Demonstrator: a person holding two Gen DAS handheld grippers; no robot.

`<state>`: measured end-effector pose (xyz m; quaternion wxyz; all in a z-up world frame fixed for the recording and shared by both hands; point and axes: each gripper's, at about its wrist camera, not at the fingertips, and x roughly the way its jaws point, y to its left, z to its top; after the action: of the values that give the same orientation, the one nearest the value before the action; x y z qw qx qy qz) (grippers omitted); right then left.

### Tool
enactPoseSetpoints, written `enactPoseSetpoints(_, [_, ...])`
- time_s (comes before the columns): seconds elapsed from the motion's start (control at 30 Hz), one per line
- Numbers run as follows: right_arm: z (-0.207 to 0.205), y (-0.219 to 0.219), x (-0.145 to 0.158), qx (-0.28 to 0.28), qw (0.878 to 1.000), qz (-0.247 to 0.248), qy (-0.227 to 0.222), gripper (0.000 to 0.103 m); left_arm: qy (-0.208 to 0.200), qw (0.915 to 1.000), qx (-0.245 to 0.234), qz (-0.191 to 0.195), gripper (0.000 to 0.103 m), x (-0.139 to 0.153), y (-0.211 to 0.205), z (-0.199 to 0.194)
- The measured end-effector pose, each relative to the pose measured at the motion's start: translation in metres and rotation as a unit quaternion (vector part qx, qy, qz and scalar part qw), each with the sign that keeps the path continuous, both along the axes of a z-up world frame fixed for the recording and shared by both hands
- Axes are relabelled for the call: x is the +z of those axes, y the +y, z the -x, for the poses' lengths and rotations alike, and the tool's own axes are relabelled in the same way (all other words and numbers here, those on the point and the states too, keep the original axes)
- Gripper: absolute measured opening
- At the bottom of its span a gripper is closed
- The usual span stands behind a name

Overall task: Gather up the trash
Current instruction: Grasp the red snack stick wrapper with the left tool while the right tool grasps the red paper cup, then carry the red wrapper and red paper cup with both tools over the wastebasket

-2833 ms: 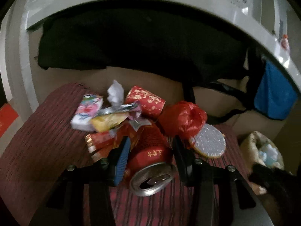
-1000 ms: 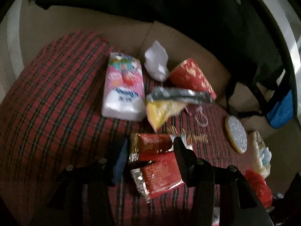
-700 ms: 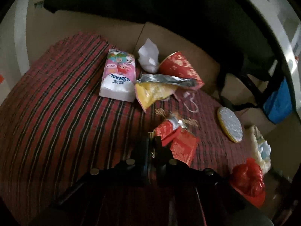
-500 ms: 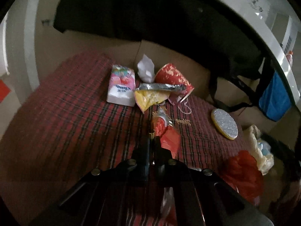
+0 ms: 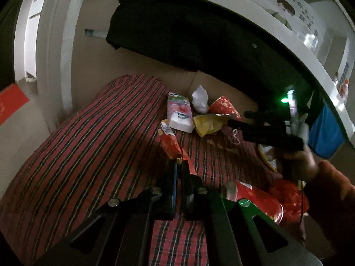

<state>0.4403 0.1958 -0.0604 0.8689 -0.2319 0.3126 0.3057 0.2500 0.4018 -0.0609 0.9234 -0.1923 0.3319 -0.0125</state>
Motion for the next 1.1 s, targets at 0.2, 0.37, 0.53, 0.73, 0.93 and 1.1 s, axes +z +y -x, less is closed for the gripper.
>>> enactPoseSetpoints(0.2, [-0.048, -0.001, -0.021, -0.050, 0.997, -0.035, 0.050, 0.068, -0.010, 0.9998, 0.007, 0.014, 0.003, -0.001, 0.005, -0.001])
enactPoseSetpoints(0.37, [-0.038, -0.016, -0.008, -0.038, 0.993, -0.069, 0.092, 0.052, -0.025, 0.9996, 0.008, 0.012, 0.003, 0.009, -0.002, 0.006])
enactPoseSetpoints(0.53, [0.034, -0.060, 0.032, -0.006, 0.992, -0.098, 0.083, 0.052, -0.066, 0.9977, -0.009, 0.005, 0.003, 0.039, -0.027, 0.024])
enactPoseSetpoints(0.73, [0.107, -0.121, 0.059, 0.003, 0.986, -0.133, 0.096, 0.052, -0.107, 0.9936, -0.032, -0.017, 0.003, 0.073, -0.063, 0.049])
enactPoseSetpoints(0.93, [0.178, -0.165, 0.060, 0.010, 0.982, -0.159, 0.101, 0.053, -0.115, 0.9926, -0.034, -0.020, 0.003, 0.082, -0.083, 0.071])
enactPoseSetpoints(1.1, [0.236, -0.165, 0.049, 0.055, 0.980, -0.151, 0.116, 0.053, -0.113, 0.9926, -0.036, -0.026, 0.003, 0.080, -0.099, 0.091])
